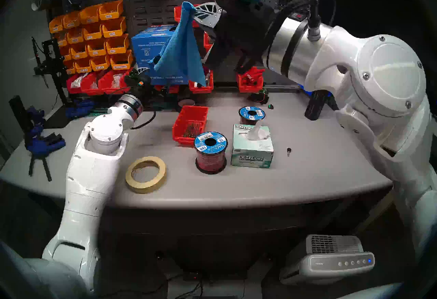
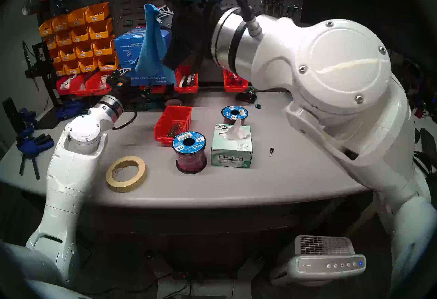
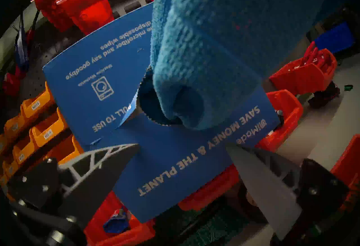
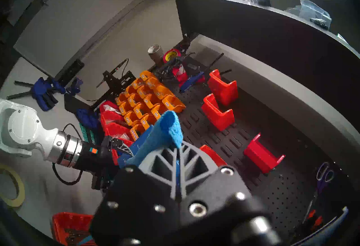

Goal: Take out a shop towel

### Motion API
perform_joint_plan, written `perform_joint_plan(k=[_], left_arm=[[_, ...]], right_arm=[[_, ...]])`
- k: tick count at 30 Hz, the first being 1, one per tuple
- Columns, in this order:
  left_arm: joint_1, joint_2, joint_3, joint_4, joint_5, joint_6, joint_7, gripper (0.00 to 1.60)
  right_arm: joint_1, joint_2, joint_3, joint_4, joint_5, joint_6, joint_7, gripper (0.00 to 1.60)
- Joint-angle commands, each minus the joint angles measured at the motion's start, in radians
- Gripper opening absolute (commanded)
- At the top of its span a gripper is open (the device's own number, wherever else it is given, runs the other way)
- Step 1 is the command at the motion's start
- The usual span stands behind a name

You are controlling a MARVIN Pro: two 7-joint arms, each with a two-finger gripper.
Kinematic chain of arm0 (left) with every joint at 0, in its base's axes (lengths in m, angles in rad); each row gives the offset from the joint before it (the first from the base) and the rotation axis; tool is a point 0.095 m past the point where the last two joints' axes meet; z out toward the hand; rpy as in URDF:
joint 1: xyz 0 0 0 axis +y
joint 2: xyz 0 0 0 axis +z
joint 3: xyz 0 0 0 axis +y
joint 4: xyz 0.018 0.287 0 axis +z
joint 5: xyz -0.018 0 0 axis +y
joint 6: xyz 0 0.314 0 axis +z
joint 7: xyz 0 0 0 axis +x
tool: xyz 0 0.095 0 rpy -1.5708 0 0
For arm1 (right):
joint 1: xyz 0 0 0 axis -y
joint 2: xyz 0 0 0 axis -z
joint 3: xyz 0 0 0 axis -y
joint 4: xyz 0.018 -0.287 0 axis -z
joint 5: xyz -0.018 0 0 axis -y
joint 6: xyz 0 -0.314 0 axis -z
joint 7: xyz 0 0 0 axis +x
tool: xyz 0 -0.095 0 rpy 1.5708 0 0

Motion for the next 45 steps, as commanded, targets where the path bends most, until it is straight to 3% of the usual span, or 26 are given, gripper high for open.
perform_joint_plan(k=[1, 10, 18, 28, 36, 45], left_arm=[[-0.014, -0.020, -0.024, -0.081, -0.049, -0.022, -0.001, 1.60], [0.026, -0.023, -0.098, -0.204, -0.153, -0.006, -0.025, 1.60], [0.068, -0.020, -0.126, -0.238, -0.181, 0.021, -0.057, 1.60], [0.090, -0.005, -0.114, -0.235, -0.181, 0.012, -0.102, 1.60], [0.061, -0.016, -0.098, -0.174, -0.187, -0.078, -0.118, 1.60], [0.027, -0.024, -0.068, -0.124, -0.169, -0.106, -0.112, 1.60]], right_arm=[[-0.011, 0.003, 0.019, -0.006, 0.001, -0.007, -0.017, 0.00], [-0.024, -0.019, -0.006, -0.006, -0.006, -0.035, -0.015, 0.00], [-0.020, -0.029, -0.012, 0.003, -0.013, -0.064, -0.012, 0.00], [-0.025, -0.028, -0.011, -0.004, -0.008, -0.068, -0.014, 0.00], [-0.026, -0.026, -0.009, -0.004, -0.006, -0.072, -0.012, 0.00], [-0.027, -0.027, -0.009, -0.003, -0.007, -0.074, -0.015, 0.00]])
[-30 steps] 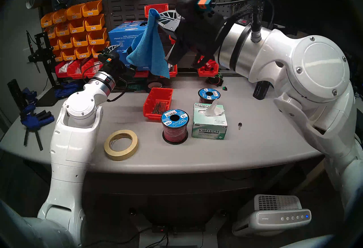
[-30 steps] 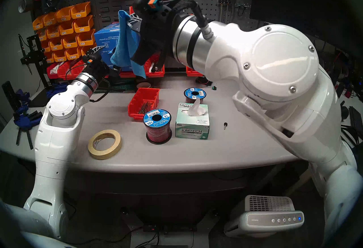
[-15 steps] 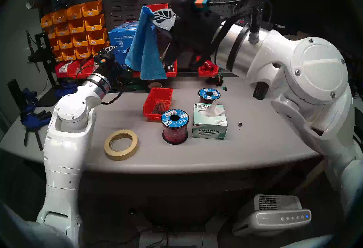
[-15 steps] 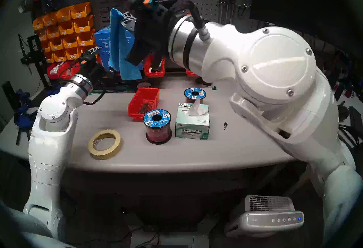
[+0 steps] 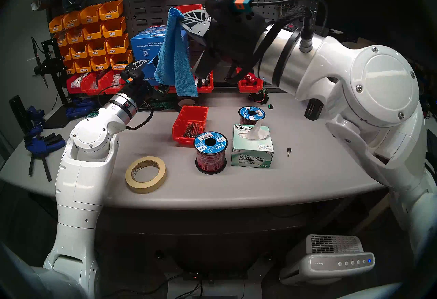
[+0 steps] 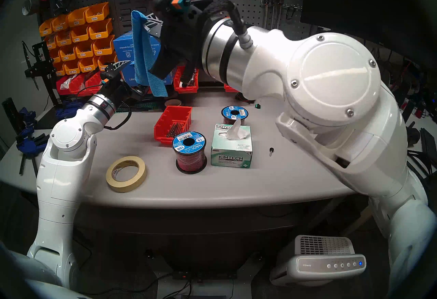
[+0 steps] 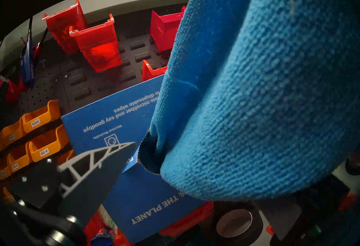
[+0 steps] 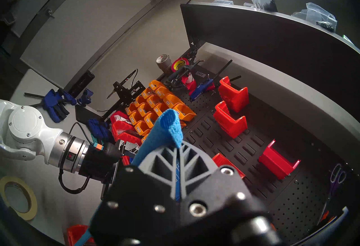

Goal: Take out a shop towel

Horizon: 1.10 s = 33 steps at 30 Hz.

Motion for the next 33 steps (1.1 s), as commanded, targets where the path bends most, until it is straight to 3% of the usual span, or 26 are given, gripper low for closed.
perform_joint_plan(k=[1, 17, 18, 19, 20, 21, 25, 27, 29, 30, 33], left_arm=[[-0.066, -0.008, 0.011, 0.012, 0.012, -0.043, 0.018, 1.60], [-0.100, -0.026, 0.036, 0.095, 0.068, -0.117, 0.064, 1.60], [-0.101, -0.027, 0.036, 0.099, 0.070, -0.120, 0.064, 1.52], [-0.103, -0.028, 0.037, 0.104, 0.073, -0.124, 0.065, 1.33], [-0.104, -0.029, 0.038, 0.109, 0.075, -0.127, 0.065, 0.95], [-0.105, -0.029, 0.039, 0.112, 0.079, -0.131, 0.065, 0.81], [-0.106, -0.031, 0.040, 0.122, 0.088, -0.136, 0.065, 0.64], [-0.106, -0.033, 0.040, 0.125, 0.090, -0.138, 0.065, 0.44], [-0.108, -0.039, 0.040, 0.127, 0.091, -0.136, 0.066, 0.07], [-0.109, -0.041, 0.041, 0.127, 0.092, -0.137, 0.066, 0.00], [-0.113, -0.051, 0.041, 0.128, 0.095, -0.141, 0.072, 0.00]], right_arm=[[0.009, -0.002, 0.020, -0.004, -0.006, -0.010, -0.014, 0.00], [0.001, 0.004, 0.027, -0.005, -0.006, -0.006, -0.017, 0.00], [0.001, 0.004, 0.027, -0.005, -0.006, -0.006, -0.016, 0.00], [0.001, 0.004, 0.027, -0.006, -0.006, -0.005, -0.017, 0.00], [0.002, 0.004, 0.027, -0.006, -0.006, -0.004, -0.017, 0.00], [0.003, 0.003, 0.027, -0.007, -0.006, -0.003, -0.016, 0.00], [0.005, 0.001, 0.028, -0.007, -0.005, 0.002, -0.015, 0.00], [0.006, 0.001, 0.028, -0.007, -0.004, 0.004, -0.015, 0.00], [0.007, 0.001, 0.028, -0.007, -0.005, 0.006, -0.015, 0.00], [0.007, 0.001, 0.028, -0.007, -0.004, 0.006, -0.015, 0.00], [0.008, 0.002, 0.029, -0.007, -0.004, 0.007, -0.014, 0.00]])
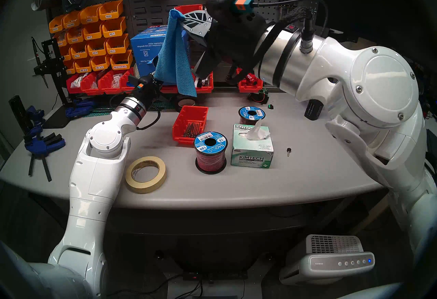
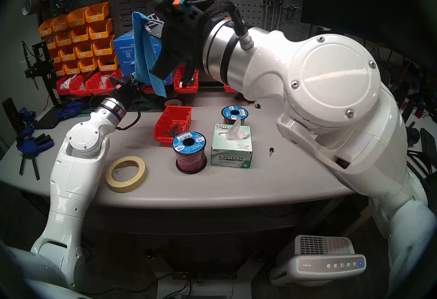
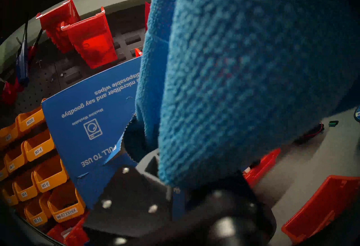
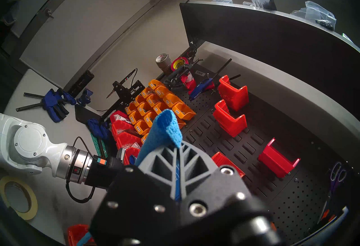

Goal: Take out a shop towel

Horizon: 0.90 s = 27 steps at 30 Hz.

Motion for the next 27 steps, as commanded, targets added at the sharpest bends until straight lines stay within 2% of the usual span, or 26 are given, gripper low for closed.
perform_joint_plan(k=[1, 8, 12, 20, 27], left_arm=[[-0.050, -0.013, 0.000, -0.017, -0.007, -0.020, 0.010, 0.00], [-0.058, -0.018, 0.003, -0.007, 0.004, -0.033, 0.018, 0.00], [-0.061, -0.018, 0.004, -0.003, 0.008, -0.032, 0.019, 0.00], [-0.058, -0.018, 0.002, -0.003, 0.013, -0.034, 0.018, 0.00], [-0.052, -0.017, -0.006, -0.005, 0.012, -0.033, 0.019, 0.00]], right_arm=[[0.016, 0.000, 0.024, -0.006, -0.004, 0.005, -0.012, 0.00], [0.022, -0.001, 0.030, -0.006, -0.002, 0.010, -0.011, 0.00], [0.035, 0.004, 0.054, 0.002, 0.000, 0.009, -0.010, 0.00], [0.100, 0.015, 0.154, 0.067, 0.010, 0.007, 0.002, 0.00], [0.166, 0.015, 0.214, 0.118, 0.018, 0.015, 0.036, 0.00]])
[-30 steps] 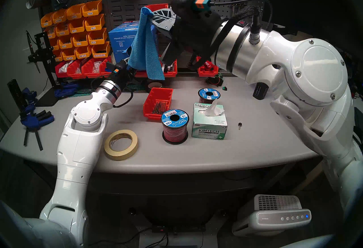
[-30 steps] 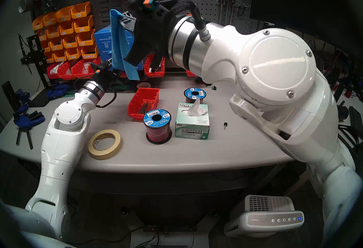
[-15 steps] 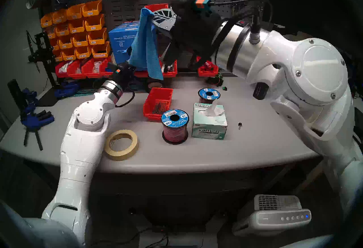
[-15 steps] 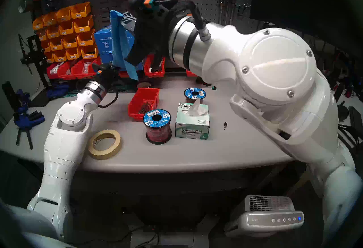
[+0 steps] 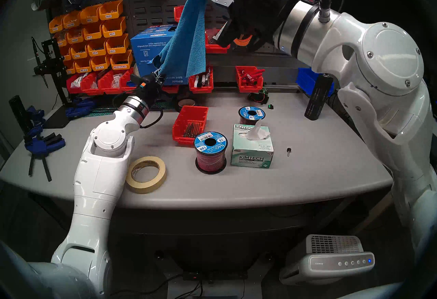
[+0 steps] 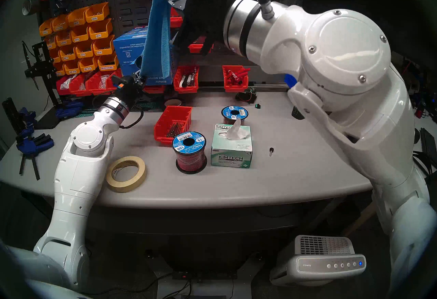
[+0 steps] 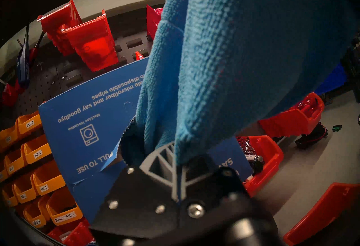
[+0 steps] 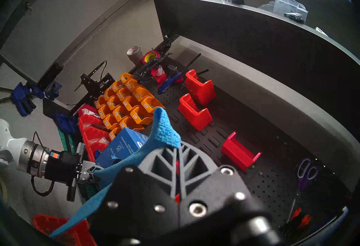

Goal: Take out a shop towel

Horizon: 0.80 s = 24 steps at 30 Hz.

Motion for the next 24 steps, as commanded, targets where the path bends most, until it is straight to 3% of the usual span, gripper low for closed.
perform_joint_plan(k=[1, 9, 17, 24], left_arm=[[-0.032, 0.007, -0.012, -0.021, -0.001, -0.006, 0.005, 0.00], [-0.034, 0.005, -0.012, -0.010, -0.002, -0.013, 0.008, 0.00], [-0.041, 0.004, -0.010, 0.003, -0.002, -0.015, 0.009, 0.00], [-0.045, 0.005, -0.006, 0.006, -0.003, -0.017, 0.006, 0.00]], right_arm=[[0.107, -0.002, 0.092, 0.028, 0.006, 0.004, 0.023, 0.00], [0.170, -0.005, 0.111, 0.070, 0.008, 0.023, 0.073, 0.00], [0.176, -0.014, 0.097, 0.085, 0.006, 0.053, 0.107, 0.00], [0.202, 0.001, 0.131, 0.115, -0.005, 0.063, 0.113, 0.00]])
